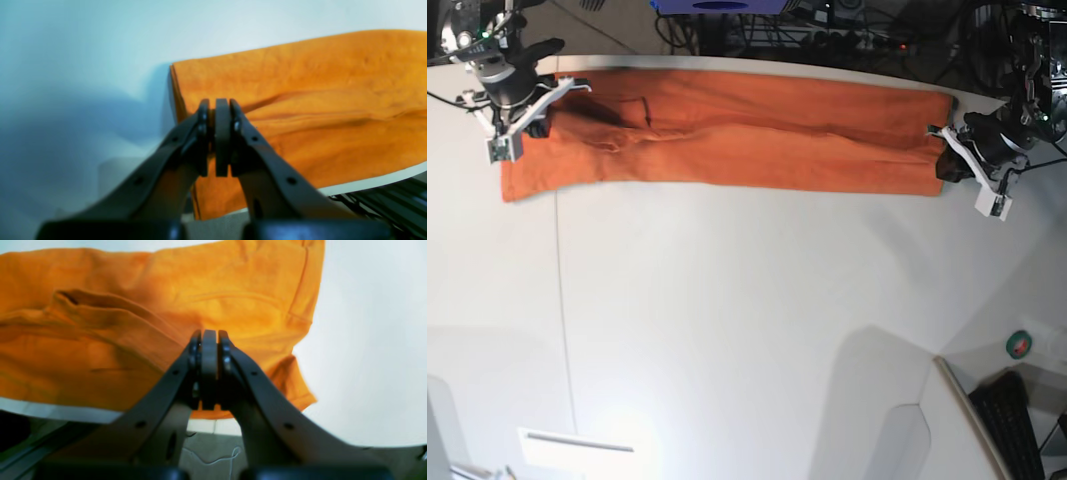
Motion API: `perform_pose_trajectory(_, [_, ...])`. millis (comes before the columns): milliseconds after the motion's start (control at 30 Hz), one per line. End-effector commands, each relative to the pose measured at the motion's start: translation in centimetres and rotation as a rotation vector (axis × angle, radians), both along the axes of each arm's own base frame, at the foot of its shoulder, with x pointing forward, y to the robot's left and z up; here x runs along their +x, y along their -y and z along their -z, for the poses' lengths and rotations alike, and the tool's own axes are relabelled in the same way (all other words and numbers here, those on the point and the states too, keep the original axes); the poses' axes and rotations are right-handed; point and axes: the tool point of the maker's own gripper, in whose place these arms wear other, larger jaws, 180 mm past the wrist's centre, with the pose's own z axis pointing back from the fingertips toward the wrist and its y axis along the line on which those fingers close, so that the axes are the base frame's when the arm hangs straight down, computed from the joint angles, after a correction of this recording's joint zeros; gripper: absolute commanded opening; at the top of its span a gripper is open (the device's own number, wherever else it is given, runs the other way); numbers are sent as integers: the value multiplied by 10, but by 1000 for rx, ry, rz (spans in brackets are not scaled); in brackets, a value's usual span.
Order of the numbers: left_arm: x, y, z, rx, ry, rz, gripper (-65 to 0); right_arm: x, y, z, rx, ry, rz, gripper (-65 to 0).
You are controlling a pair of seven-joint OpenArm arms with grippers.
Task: Layout the t-shirt on the table in an organized manner, then fold the t-shirt properly
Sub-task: 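Lift the hem with both grippers and fold it over toward the collar, then lower the folded edge onto the shirt and open both grippers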
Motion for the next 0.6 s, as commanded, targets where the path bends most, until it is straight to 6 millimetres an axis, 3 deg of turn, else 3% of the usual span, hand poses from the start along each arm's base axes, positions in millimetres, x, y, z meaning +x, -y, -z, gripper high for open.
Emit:
perform_pose_trajectory(0, [9, -3, -12, 9, 41, 10, -650, 2, 0, -7, 4, 28, 5, -650])
perform_pose_trajectory(567, [-6, 1, -8, 10, 13, 24, -650, -4, 0, 1, 11, 6, 21, -650])
